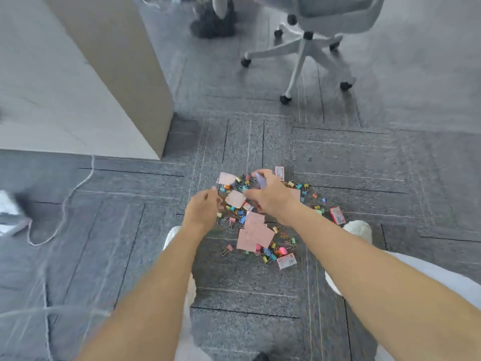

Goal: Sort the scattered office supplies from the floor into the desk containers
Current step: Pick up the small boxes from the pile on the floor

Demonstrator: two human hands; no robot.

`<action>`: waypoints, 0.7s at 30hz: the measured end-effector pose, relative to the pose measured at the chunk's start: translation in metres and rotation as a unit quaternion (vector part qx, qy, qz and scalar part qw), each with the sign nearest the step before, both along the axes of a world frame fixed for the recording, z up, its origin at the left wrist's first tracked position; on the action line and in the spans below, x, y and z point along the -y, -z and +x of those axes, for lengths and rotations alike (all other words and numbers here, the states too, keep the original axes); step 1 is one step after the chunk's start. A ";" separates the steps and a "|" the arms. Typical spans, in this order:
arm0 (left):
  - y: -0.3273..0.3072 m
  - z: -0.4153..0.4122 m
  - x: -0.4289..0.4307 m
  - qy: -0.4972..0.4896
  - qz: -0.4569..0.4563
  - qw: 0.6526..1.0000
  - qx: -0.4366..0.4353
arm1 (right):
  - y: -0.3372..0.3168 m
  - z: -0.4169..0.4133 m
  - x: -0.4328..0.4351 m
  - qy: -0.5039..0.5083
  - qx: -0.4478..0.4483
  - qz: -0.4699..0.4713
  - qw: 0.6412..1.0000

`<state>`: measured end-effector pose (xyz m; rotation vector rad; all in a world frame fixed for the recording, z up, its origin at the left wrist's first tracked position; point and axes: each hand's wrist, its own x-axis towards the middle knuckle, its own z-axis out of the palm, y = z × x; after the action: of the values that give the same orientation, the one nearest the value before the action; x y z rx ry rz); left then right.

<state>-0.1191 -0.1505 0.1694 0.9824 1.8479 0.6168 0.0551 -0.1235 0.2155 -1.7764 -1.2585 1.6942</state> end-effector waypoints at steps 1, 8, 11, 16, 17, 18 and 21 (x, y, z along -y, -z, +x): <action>-0.031 -0.003 0.020 -0.026 0.024 0.999 0.009 | -0.031 -0.006 0.018 -0.023 -0.010 0.025 0.999; -0.223 -0.028 0.139 -0.239 0.229 0.934 0.133 | -0.199 -0.041 0.127 -0.126 -0.049 0.196 0.971; -0.282 -0.053 0.201 -0.268 0.271 0.916 0.123 | -0.257 -0.059 0.178 -0.180 -0.051 0.271 0.944; -0.363 -0.084 0.291 -0.305 0.340 0.885 0.089 | -0.323 -0.098 0.252 -0.204 -0.102 0.325 0.918; -0.375 -0.088 0.306 -0.305 0.346 0.884 0.077 | -0.333 -0.105 0.262 -0.202 -0.121 0.323 0.917; -0.384 -0.092 0.319 -0.300 0.354 0.884 0.063 | -0.342 -0.112 0.271 -0.207 -0.133 0.322 0.914; -0.405 -0.101 0.355 -0.246 0.394 0.884 0.049 | -0.370 -0.125 0.293 -0.250 -0.140 0.336 0.897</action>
<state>-0.2197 -0.5052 0.5740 0.9322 1.7681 1.7958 -0.0704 -0.4163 0.5852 -0.8180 -1.9573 1.4010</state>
